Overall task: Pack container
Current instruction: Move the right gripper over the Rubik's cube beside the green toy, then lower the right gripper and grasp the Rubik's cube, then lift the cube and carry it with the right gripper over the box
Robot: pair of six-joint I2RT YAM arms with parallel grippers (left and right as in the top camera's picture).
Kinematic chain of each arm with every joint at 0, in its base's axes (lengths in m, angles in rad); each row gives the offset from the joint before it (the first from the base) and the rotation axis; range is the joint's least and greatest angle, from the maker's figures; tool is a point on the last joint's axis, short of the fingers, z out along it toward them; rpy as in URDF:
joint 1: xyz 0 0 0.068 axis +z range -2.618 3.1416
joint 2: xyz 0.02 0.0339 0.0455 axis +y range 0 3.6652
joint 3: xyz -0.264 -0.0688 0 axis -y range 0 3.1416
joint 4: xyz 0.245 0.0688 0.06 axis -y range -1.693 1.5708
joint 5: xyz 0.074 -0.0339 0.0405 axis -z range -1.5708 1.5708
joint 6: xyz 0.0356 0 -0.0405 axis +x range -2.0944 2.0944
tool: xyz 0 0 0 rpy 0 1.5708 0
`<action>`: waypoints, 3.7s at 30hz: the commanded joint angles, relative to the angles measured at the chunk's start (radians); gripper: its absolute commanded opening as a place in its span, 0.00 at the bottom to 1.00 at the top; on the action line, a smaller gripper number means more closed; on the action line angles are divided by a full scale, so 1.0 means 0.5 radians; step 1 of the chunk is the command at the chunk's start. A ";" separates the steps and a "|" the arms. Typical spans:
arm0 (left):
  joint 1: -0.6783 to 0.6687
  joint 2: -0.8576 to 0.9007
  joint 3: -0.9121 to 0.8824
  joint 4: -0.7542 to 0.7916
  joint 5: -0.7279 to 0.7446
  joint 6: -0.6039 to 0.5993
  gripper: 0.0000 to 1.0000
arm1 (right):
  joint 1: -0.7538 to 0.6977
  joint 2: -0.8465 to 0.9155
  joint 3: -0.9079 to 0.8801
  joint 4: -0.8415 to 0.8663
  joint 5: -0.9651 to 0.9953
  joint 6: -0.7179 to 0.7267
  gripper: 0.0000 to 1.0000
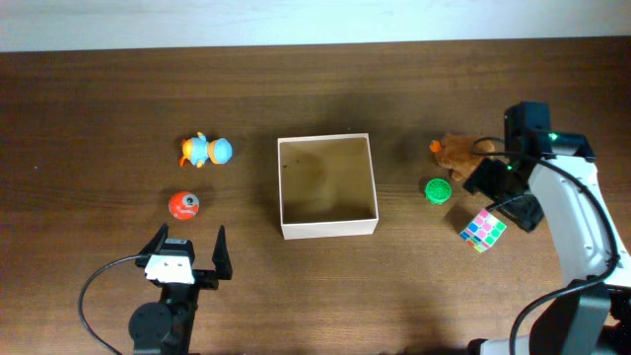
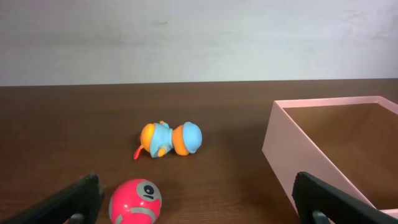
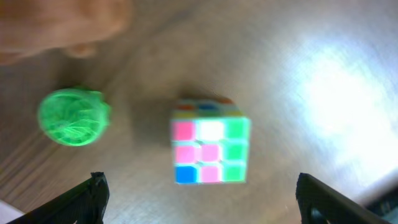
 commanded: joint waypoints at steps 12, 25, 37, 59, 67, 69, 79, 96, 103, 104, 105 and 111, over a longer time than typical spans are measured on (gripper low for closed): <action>-0.006 -0.018 -0.012 0.001 -0.014 0.031 0.99 | -0.073 -0.023 -0.227 0.298 -0.124 0.291 0.90; -0.006 -0.018 -0.012 0.000 -0.014 0.031 0.99 | -0.073 -0.023 -0.649 0.744 -0.177 -0.020 0.90; -0.006 -0.018 -0.012 0.001 -0.014 0.031 0.99 | -0.073 -0.023 -0.666 0.904 -0.092 -0.274 0.69; -0.006 -0.018 -0.012 0.000 -0.014 0.031 0.99 | -0.072 -0.021 -0.839 1.079 -0.189 -0.470 0.57; -0.006 -0.018 -0.012 0.001 -0.014 0.031 0.99 | -0.072 -0.021 -0.839 1.115 -0.188 -0.507 0.47; -0.006 -0.018 -0.012 0.001 -0.014 0.031 0.99 | -0.072 -0.021 -0.839 1.125 -0.189 -0.506 0.47; -0.006 -0.018 -0.012 0.001 -0.014 0.031 0.99 | -0.071 -0.024 -0.768 1.129 -0.333 -0.514 0.47; -0.006 -0.018 -0.012 0.001 -0.014 0.031 0.99 | -0.071 -0.174 -0.355 0.909 -0.961 -0.893 0.46; -0.006 -0.018 -0.012 0.000 -0.014 0.031 0.99 | -0.047 -0.443 -0.179 0.911 -1.234 -0.910 0.46; -0.006 -0.018 -0.012 0.001 -0.014 0.031 0.99 | -0.031 -0.478 -0.163 0.912 -1.251 -0.912 0.45; -0.006 -0.018 -0.012 0.000 -0.014 0.031 0.99 | -0.006 -0.521 -0.146 0.912 -1.269 -0.919 0.46; -0.006 -0.018 -0.012 0.001 -0.014 0.031 0.99 | 0.274 -0.723 -0.120 0.951 -1.289 -0.918 0.47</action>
